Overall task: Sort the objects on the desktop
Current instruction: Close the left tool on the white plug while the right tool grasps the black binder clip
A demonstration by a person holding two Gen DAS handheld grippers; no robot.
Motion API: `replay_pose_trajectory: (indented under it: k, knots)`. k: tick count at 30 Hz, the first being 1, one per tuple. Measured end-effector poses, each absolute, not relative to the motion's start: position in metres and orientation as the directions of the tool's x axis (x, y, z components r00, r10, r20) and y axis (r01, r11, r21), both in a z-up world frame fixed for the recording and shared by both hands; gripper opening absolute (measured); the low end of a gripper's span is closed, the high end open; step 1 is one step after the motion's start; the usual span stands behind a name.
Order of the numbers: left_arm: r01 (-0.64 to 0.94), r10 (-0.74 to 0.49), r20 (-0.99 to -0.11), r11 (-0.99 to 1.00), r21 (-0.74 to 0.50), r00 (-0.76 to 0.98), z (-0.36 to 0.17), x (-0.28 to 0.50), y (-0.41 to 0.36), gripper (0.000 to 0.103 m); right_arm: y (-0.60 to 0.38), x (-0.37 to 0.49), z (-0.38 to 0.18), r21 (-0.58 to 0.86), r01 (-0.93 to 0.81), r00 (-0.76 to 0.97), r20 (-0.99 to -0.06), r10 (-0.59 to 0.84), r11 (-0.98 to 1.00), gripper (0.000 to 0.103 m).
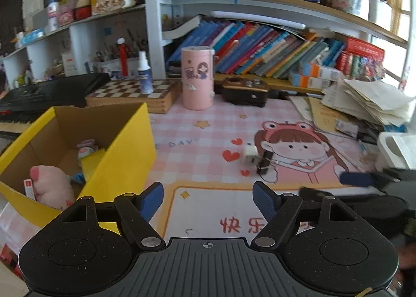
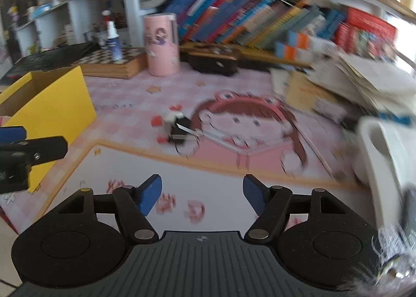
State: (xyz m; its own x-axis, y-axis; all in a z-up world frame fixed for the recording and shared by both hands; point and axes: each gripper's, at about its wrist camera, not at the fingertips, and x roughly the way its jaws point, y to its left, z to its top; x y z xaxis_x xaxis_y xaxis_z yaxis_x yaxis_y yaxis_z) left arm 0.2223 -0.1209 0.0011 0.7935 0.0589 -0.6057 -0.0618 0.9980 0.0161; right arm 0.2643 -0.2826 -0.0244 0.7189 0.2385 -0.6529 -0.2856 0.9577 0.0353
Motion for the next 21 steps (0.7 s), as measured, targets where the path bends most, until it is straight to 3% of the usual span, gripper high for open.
replay_pose_trajectory:
  k: [8, 15, 18, 21]
  knots:
    - [-0.131, 0.128, -0.623, 0.991, 0.04, 0.772, -0.002, 0.231, -0.127, 0.078, -0.26, 0.329, -0.038, -0.004, -0.479, 0.7, -0.605, 0.379, 0.878, 0.062]
    - [-0.146, 0.16, -0.63, 0.987, 0.074, 0.76, -0.001, 0.235, -0.132, 0.078, -0.244, 0.38, -0.059, -0.026, -0.528, 0.661, -0.64, 0.392, 0.849, 0.06]
    - [-0.148, 0.17, -0.631, 0.985, 0.088, 0.757, 0.001, 0.239, -0.134, 0.077, -0.239, 0.393, -0.069, -0.009, -0.541, 0.631, -0.665, 0.4, 0.841, 0.051]
    - [-0.144, 0.17, -0.629, 0.985, 0.092, 0.759, 0.0, 0.246, -0.135, 0.077, -0.239, 0.397, -0.076, 0.021, -0.541, 0.61, -0.679, 0.409, 0.841, 0.036]
